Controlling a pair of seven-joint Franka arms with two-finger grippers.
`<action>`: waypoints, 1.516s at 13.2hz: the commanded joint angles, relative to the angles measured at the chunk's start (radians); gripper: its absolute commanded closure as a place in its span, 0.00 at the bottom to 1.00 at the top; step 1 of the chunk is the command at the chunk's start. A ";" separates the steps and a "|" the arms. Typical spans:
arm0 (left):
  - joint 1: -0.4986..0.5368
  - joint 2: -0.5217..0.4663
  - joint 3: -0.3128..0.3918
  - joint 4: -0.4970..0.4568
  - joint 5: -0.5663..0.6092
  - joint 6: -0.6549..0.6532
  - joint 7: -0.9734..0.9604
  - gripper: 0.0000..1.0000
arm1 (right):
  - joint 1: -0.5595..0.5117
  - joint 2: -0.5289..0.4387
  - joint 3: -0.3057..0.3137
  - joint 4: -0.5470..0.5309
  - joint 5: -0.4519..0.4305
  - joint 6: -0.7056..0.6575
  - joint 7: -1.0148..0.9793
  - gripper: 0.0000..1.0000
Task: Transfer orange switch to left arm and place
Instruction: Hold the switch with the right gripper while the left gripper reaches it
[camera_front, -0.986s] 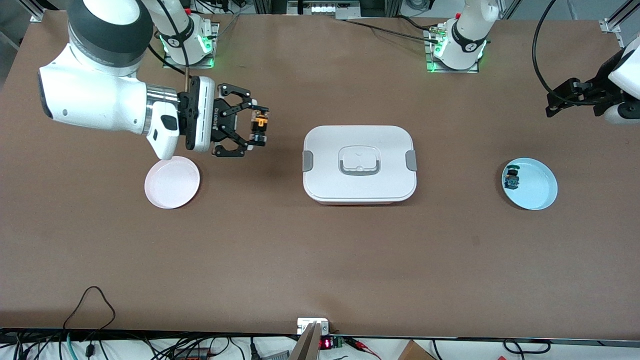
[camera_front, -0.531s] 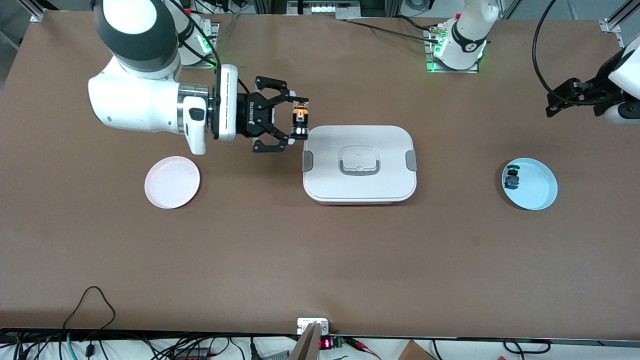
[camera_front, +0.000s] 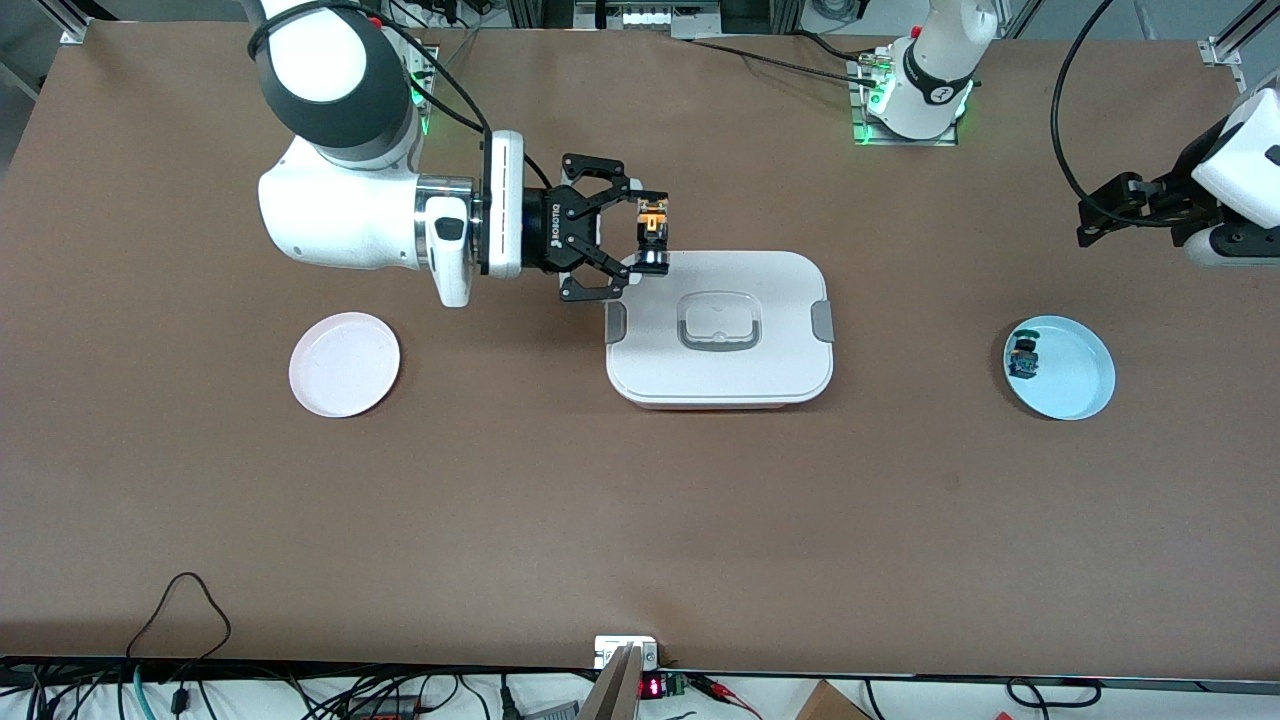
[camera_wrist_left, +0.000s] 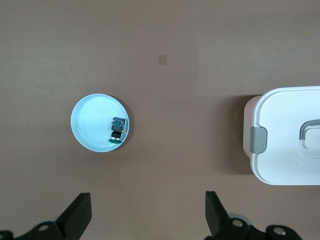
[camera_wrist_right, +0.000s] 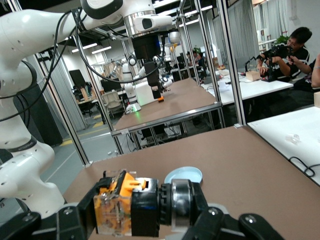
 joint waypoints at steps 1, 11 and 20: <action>-0.006 0.064 0.005 0.059 0.003 -0.023 -0.001 0.00 | 0.041 0.033 -0.006 0.025 0.103 0.009 -0.088 1.00; 0.064 0.081 0.017 0.060 -0.315 -0.239 0.021 0.00 | 0.117 0.070 -0.009 0.056 0.151 0.101 -0.122 1.00; 0.149 0.194 -0.005 -0.128 -1.244 -0.162 0.021 0.00 | 0.124 0.065 -0.010 0.055 0.151 0.103 -0.118 1.00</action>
